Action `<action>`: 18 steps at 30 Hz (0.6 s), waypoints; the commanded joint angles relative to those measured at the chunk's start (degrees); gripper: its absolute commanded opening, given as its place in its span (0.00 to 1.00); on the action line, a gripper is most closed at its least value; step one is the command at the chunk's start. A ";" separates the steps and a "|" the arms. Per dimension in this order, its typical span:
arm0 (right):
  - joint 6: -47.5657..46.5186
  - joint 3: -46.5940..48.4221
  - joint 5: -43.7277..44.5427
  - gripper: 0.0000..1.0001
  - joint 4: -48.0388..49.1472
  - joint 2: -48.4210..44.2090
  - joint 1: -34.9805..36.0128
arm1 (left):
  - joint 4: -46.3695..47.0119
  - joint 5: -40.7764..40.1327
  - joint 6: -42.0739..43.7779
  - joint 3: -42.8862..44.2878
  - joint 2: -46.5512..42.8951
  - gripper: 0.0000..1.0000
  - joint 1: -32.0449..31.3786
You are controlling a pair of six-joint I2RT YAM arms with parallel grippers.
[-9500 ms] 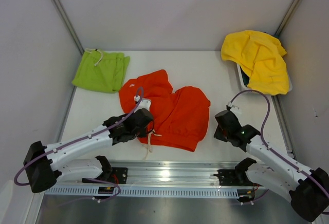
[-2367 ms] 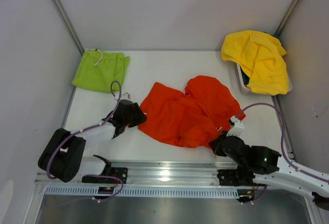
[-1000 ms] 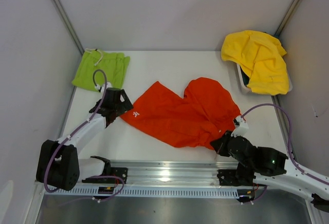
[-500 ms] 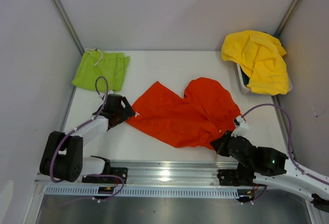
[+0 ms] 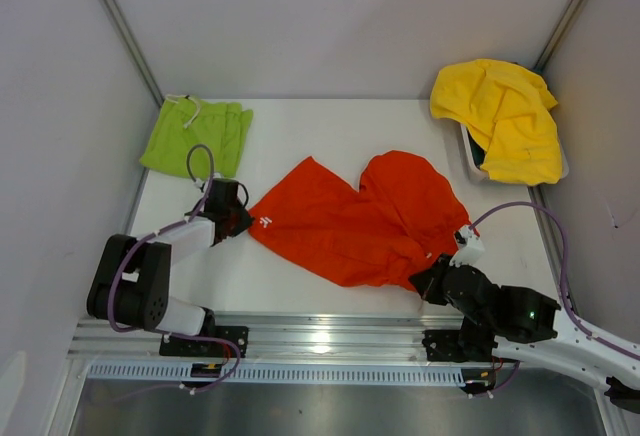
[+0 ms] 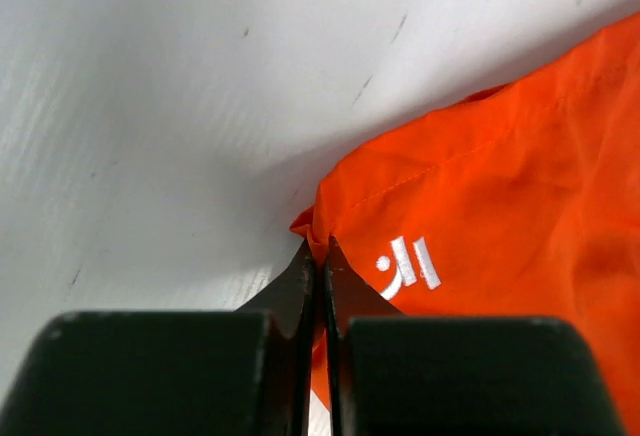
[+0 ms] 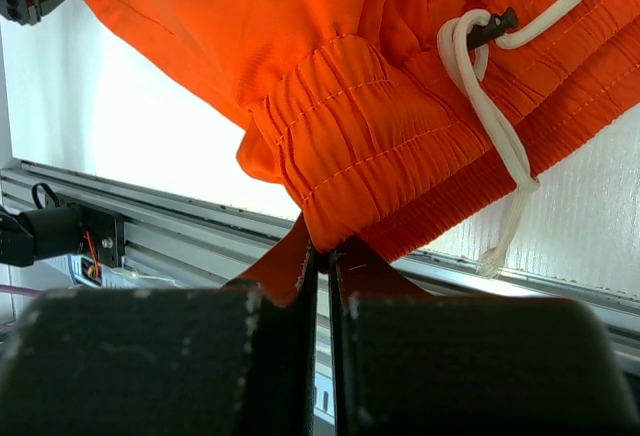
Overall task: Fold and stack the shorts
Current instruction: Flatten the shorts out
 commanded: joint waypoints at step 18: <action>-18.98 6.79 -18.83 0.00 20.00 5.20 -0.05 | -15.96 -2.26 -0.94 19.36 -13.04 0.00 5.16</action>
